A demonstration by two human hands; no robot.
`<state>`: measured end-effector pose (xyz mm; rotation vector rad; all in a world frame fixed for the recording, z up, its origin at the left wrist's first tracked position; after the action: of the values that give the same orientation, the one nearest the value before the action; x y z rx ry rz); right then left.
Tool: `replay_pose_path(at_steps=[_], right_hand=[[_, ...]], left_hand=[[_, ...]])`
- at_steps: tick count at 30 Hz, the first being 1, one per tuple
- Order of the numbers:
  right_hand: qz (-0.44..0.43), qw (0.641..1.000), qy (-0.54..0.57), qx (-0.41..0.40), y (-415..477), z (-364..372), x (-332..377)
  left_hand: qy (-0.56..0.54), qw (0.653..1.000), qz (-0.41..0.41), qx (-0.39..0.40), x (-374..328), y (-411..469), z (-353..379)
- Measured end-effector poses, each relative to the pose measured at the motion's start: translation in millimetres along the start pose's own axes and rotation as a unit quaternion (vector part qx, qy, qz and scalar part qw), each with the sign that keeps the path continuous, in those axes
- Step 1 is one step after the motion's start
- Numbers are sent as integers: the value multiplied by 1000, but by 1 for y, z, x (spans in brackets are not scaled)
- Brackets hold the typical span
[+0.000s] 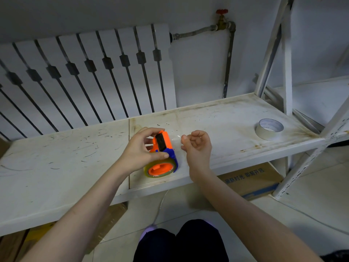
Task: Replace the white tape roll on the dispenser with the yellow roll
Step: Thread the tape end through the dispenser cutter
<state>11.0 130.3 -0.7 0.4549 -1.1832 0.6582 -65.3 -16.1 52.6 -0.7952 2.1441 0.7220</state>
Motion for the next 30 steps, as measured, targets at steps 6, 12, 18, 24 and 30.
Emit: replay_pose_path(at_steps=[6,12,18,24,30], right_hand=[[83,996,-27,28,3,9,-17],[48,993,-100,47,0,16,-24],[33,981,-182,61,1,14,-26],[-97,955,-260,102,-13,0,-4],[-210,874,-381,217,-39,18,-17]], left_hand=[[-43,999,-10,-7,7,-3,-4],[-41,999,-3,1,6,-2,-4],[-30,1000,-6,8,7,-3,-5],[-32,999,-6,11,6,-3,-7],[-31,1000,-1,-1,5,-2,-6]])
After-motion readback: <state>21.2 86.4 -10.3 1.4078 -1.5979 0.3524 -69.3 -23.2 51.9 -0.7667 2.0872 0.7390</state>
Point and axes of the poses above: each hand's wrist, its own y-axis towards the middle knuckle, its own z-axis out of the palm, x = y × z, the point moved 6 cm from there along y, towards the middle knuckle, and after that the axes turned 6 degrees about z, right-handed, at the moved point
